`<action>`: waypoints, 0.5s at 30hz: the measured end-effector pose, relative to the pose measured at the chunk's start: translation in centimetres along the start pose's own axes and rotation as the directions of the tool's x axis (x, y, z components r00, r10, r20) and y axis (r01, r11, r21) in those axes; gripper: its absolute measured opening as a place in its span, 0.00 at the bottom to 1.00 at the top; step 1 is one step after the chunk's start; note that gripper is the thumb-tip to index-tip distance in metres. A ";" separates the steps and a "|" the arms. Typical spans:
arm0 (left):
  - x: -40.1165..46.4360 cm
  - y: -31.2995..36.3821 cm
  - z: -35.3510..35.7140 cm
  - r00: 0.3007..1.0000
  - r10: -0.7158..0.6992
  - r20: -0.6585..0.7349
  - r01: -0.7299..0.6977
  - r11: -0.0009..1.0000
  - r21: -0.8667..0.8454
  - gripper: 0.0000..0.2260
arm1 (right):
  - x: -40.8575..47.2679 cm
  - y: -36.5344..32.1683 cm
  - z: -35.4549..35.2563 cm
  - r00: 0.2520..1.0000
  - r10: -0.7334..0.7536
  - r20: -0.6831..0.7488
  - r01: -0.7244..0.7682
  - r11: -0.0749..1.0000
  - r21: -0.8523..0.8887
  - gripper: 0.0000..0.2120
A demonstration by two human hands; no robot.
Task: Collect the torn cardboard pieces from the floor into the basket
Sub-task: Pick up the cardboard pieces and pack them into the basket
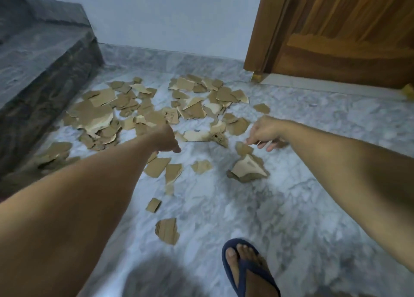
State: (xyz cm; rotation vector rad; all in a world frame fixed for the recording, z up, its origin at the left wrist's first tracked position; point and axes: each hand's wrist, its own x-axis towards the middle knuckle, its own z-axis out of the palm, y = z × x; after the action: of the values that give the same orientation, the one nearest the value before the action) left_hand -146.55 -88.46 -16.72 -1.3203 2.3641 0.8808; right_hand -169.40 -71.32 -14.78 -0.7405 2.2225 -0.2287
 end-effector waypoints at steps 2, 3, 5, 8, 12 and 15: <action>1.9 -0.6 2.3 1.000 -0.006 0.006 0.005 0.997 0.076 0.23 | 2.8 1.4 1.5 1.000 -0.004 0.023 0.006 0.998 -0.060 0.21; 2.8 -0.9 3.5 1.000 -0.006 0.011 0.005 0.994 0.109 0.23 | 4.2 2.1 2.3 0.999 -0.003 0.034 0.006 0.995 -0.096 0.24; 4.3 -1.7 5.8 1.000 -0.011 0.028 0.008 0.991 0.136 0.25 | 6.1 3.6 3.8 0.998 0.000 0.057 0.012 0.979 -0.205 0.30; 7.3 -2.9 9.0 1.000 0.004 0.008 -0.005 0.988 0.156 0.29 | 9.3 6.6 6.0 0.999 -0.031 0.036 0.042 0.940 -0.340 0.44; 10.1 -2.9 12.8 0.997 -0.035 -0.071 0.051 0.972 0.230 0.36 | 12.6 9.9 8.8 0.999 0.005 -0.034 -0.015 0.950 -0.311 0.59; 11.4 -2.1 14.9 0.959 -0.270 -0.084 0.278 0.956 0.098 0.47 | 13.9 11.1 10.1 0.996 0.014 -0.091 -0.044 0.940 -0.338 0.51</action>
State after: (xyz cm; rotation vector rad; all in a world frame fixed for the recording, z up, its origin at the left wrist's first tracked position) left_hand -151.45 -87.32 -34.93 -1.6075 2.1711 0.6245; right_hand -174.40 -69.63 -34.55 -0.8936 2.3849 0.1473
